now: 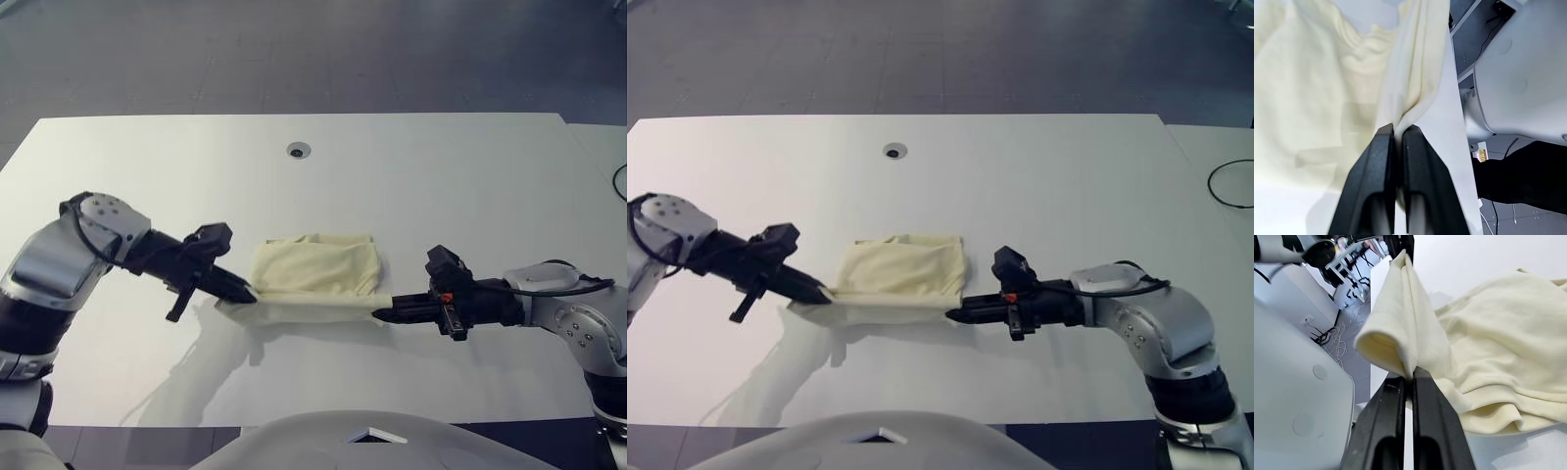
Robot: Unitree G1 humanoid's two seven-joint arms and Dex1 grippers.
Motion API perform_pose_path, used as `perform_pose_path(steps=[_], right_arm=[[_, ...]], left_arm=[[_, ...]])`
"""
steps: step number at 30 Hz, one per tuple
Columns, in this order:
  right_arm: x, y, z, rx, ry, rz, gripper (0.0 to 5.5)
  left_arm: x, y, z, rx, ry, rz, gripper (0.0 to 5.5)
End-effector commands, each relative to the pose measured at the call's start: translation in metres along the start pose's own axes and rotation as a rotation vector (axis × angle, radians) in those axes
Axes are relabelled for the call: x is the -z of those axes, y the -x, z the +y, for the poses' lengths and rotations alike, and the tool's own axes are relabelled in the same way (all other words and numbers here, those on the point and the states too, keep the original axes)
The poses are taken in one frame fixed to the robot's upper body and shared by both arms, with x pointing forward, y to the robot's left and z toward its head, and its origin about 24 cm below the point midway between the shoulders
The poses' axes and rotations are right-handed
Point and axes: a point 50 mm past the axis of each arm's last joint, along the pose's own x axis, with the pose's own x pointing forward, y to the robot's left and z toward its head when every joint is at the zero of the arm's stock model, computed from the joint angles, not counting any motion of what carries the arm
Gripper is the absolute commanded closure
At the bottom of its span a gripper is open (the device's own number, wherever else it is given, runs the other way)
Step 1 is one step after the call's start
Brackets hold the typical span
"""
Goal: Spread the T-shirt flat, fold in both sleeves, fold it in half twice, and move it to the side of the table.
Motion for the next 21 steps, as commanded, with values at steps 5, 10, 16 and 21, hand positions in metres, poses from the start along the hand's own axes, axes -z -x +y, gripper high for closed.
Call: perform_pose_path(steps=[5, 10, 16, 21], right_arm=[[-0.028, 0.013, -0.039, 0.07, -0.161, -0.161, 5.5], [-0.03, 0.012, -0.06, 0.069, -0.221, -0.145, 5.5], [-0.029, 0.015, -0.075, 0.077, -0.237, -0.106, 5.5], [-0.028, 0.013, -0.091, 0.109, -0.237, -0.093, 5.5]], left_arm=[[-0.024, 0.0, 0.035, -0.04, -0.045, -0.005, 5.48], [-0.034, 0.001, 0.06, -0.105, -0.054, -0.024, 5.48], [-0.04, -0.002, 0.081, -0.129, -0.069, -0.005, 5.48], [-0.045, -0.009, 0.09, -0.125, -0.078, -0.013, 5.48]])
